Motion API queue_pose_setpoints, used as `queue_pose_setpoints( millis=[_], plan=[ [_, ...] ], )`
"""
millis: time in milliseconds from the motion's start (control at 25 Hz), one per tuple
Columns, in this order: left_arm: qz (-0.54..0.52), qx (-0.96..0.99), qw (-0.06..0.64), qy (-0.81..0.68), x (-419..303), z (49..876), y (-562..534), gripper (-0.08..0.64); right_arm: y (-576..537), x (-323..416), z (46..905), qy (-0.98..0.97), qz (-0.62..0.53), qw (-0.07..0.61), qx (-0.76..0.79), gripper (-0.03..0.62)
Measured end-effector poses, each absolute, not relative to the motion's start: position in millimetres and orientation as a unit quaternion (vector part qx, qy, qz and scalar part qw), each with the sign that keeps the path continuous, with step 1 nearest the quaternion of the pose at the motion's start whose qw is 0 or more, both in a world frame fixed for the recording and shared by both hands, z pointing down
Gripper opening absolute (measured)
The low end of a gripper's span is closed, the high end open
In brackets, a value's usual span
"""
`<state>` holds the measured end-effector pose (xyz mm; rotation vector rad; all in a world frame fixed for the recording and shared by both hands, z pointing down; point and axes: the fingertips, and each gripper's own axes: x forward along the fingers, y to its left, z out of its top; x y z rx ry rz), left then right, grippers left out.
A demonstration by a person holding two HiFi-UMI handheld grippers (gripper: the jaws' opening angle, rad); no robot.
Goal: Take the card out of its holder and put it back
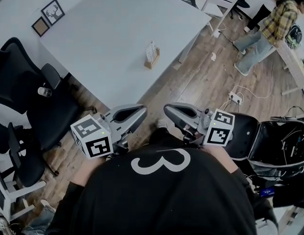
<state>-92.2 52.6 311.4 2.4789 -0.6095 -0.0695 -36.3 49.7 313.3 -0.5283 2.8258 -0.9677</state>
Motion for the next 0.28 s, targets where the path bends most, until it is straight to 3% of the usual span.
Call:
queue_pose_setpoints(
  millis=[280],
  plan=[
    [-0.038,0.930,0.291,-0.223,-92.7,309.4,59.5,0.014,55.8,-34.6,313.5,0.930,-0.316,0.057,-0.176,0.009]
  ],
)
